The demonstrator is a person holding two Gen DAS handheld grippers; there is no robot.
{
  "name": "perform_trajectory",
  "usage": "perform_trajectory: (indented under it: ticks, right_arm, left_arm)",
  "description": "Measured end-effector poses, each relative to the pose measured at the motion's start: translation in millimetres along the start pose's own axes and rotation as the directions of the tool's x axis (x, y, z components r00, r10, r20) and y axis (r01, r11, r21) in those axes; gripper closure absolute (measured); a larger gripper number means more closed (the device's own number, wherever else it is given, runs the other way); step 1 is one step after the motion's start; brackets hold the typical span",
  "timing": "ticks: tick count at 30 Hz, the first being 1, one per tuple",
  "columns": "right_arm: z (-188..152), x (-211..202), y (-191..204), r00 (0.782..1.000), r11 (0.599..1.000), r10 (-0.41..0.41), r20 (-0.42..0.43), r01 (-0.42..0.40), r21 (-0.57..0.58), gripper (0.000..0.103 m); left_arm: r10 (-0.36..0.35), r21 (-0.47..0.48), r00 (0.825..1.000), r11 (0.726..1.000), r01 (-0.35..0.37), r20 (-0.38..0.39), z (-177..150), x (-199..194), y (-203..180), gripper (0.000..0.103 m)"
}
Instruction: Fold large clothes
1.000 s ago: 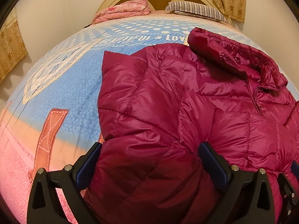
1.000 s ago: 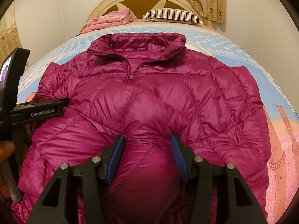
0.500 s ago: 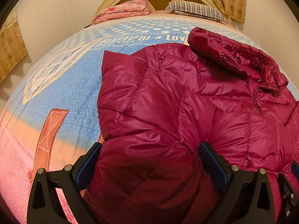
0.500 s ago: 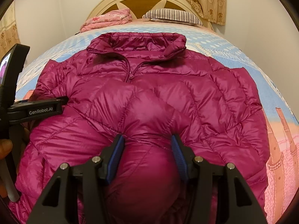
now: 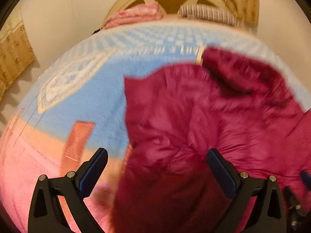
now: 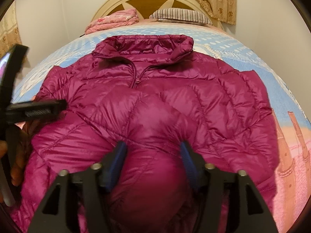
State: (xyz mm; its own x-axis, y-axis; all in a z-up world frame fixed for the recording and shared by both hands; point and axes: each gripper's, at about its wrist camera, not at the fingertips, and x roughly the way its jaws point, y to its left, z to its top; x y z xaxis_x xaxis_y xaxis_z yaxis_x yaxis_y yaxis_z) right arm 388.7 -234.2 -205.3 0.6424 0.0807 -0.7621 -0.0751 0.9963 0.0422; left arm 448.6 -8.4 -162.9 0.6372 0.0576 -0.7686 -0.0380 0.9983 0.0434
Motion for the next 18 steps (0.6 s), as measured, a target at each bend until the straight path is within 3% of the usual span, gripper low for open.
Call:
perform_trajectory:
  ticks: [1, 4, 8, 13, 18]
  right_arm:
    - [2.2, -6.8, -3.1, 1.0, 1.0, 0.018, -0.005, -0.018, -0.002, 0.025]
    - [18.1, -29.1, -9.0, 0.999, 0.999, 0.026, 0.03, -0.024, -0.047, 0.025]
    - [58.8, -31.3, -26.2, 0.999, 0.998, 0.046, 0.023, -0.045, -0.046, 0.022]
    - [116.9, -7.6, -58.0, 0.999, 1.0, 0.011, 0.042, -0.012, 0.013, 0.022]
    - [158.8, 41.3, -76.9, 1.0, 0.999, -0.01, 0.009, 0.009, 0.032, 0.022]
  left_arm:
    - [-0.005, 0.009, 1.0, 1.0, 0.005, 0.019, 5.4, -9.4, 1.3, 0.001]
    - [-0.013, 0.076, 0.997, 0.997, 0.008, 0.074, 30.7, -30.1, -3.9, 0.001]
    - [-0.029, 0.102, 0.996, 0.995, 0.021, 0.079, 63.9, -20.0, -18.8, 0.001]
    - [-0.021, 0.132, 0.997, 0.991, 0.011, 0.069, 109.4, 20.4, -46.2, 0.001]
    - [-0.001, 0.142, 1.0, 0.99, -0.003, 0.031, 142.6, 72.4, -70.5, 0.001]
